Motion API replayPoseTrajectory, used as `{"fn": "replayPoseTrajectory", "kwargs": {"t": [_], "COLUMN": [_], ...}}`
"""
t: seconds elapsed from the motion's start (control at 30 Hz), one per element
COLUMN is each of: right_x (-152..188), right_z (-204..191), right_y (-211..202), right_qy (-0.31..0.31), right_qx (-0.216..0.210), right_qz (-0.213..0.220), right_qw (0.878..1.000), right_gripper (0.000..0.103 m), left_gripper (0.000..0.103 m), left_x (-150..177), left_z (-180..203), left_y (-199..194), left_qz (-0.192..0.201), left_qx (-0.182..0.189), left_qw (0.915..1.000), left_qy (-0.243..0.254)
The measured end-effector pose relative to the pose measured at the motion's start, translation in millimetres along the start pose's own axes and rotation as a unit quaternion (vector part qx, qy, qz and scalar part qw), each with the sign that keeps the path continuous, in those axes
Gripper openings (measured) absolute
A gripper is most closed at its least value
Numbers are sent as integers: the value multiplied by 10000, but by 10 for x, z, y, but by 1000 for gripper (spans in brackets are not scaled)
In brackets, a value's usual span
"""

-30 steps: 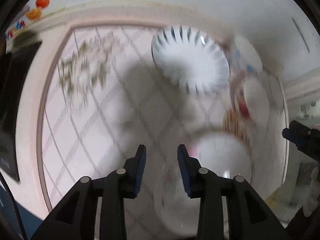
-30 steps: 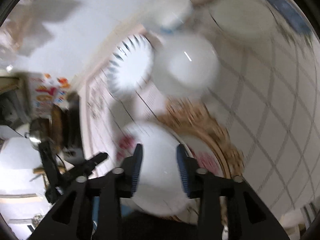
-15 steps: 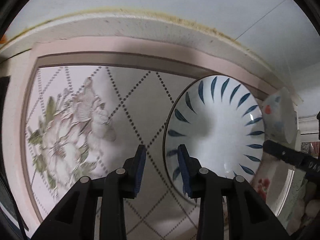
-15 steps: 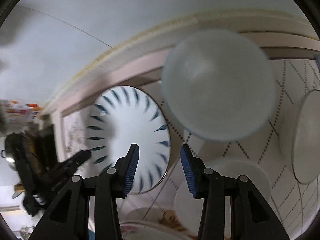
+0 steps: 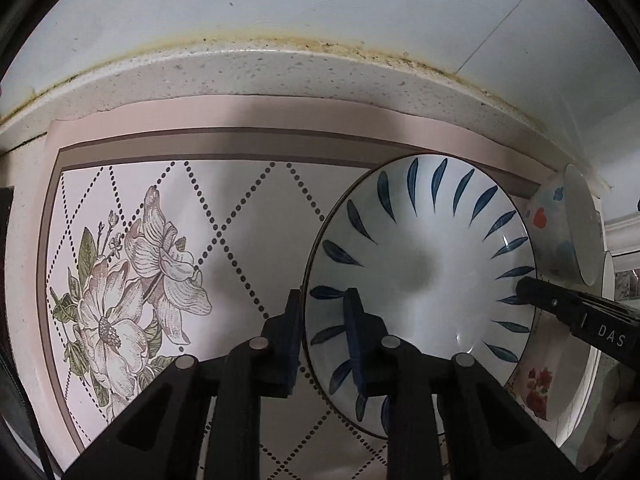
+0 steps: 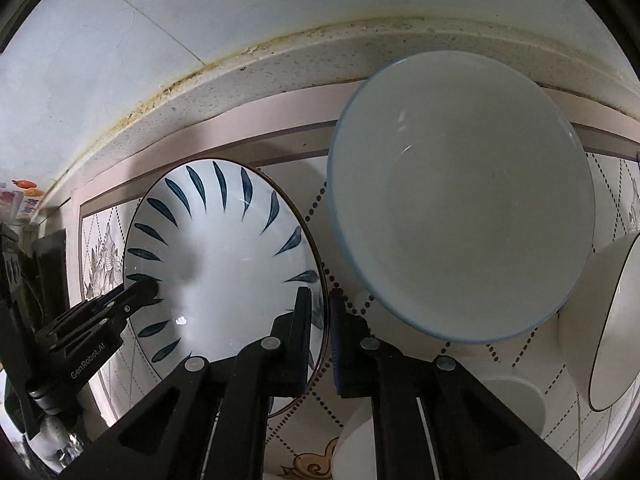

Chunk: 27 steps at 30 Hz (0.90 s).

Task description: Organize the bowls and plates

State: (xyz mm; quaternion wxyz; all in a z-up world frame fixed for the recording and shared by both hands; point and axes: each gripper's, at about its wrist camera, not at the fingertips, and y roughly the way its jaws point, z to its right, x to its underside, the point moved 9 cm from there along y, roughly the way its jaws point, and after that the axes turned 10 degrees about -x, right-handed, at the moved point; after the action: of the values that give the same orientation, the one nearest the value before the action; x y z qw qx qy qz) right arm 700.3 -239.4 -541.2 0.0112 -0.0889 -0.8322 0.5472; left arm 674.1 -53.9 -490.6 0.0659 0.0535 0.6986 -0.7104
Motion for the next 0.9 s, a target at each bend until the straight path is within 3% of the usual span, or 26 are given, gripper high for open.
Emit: {"fn": "replayPoseTrajectory", "kwargs": {"t": [0.27,0.5,0.9], "right_x": [31,136,864], "right_z": [-47,-109,-226], "right_y": [-100,-393,-1185], "right_qy": [87,22,-371], "right_qx": [-289,-480,-743], "right_qz": [15,108,363], "right_qw": [9995,9988,9959], "right_gripper": [10,10,10], "left_gripper": [18,18,18], "left_x": [27,125,826], "left_z": [-90,-143,-17], "left_y": [-321,-827,-1488], "left_qz": [184,468,762], "left_qx": [-23,99,351], "left_qw": [9998,9988,9964], "left_qy": [-5,44,120]}}
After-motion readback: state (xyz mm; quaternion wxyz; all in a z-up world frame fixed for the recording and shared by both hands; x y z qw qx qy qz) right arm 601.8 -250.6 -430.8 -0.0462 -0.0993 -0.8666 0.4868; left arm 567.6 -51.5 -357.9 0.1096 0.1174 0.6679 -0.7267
